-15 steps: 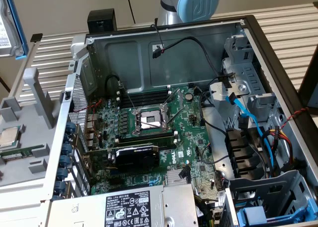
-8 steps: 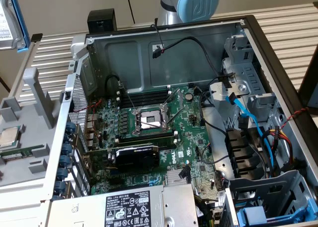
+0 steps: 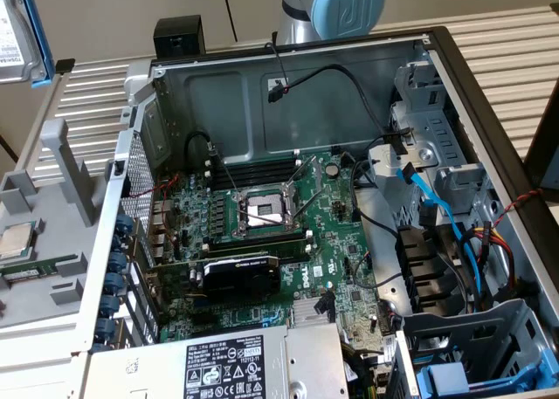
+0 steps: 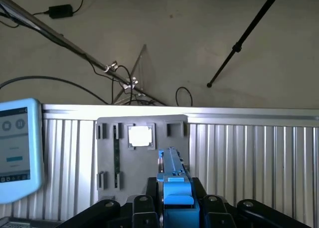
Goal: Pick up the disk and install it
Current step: 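Pick up the disk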
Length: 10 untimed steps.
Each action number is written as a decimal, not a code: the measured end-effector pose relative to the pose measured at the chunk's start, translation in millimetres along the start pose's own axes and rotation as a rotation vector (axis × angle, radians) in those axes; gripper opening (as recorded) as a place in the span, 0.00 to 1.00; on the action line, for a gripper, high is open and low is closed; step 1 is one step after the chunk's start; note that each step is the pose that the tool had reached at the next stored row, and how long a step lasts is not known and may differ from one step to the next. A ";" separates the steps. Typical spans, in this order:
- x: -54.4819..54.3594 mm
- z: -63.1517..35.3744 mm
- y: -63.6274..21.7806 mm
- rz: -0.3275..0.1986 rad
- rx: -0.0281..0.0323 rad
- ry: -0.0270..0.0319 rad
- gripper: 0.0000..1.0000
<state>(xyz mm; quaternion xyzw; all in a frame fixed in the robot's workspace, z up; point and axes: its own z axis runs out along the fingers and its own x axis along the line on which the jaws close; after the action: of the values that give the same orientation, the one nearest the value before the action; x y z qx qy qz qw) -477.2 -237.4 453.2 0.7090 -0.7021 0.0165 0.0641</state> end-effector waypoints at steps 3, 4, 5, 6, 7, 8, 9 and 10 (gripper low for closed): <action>-0.1 -0.2 -0.5 0.000 -0.0004 0.0001 0.37; -0.3 -0.2 -0.7 0.000 -0.0003 0.0001 0.37; -0.4 -0.3 -1.0 0.000 0.0001 0.0001 0.37; -0.3 -1.1 -1.9 0.000 0.0001 -0.0001 0.37; -0.2 -2.7 -3.1 0.000 0.0000 -0.0018 0.37; 0.1 -4.4 -4.5 -0.001 0.0001 -0.0050 0.37; 0.3 -5.8 -6.1 -0.001 0.0004 -0.0093 0.37; 0.4 -7.1 -7.6 -0.001 0.0005 -0.0136 0.37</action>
<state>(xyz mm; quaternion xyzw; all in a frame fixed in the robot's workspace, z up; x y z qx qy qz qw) -469.1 -237.0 459.8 0.7095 -0.7021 0.0118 0.0592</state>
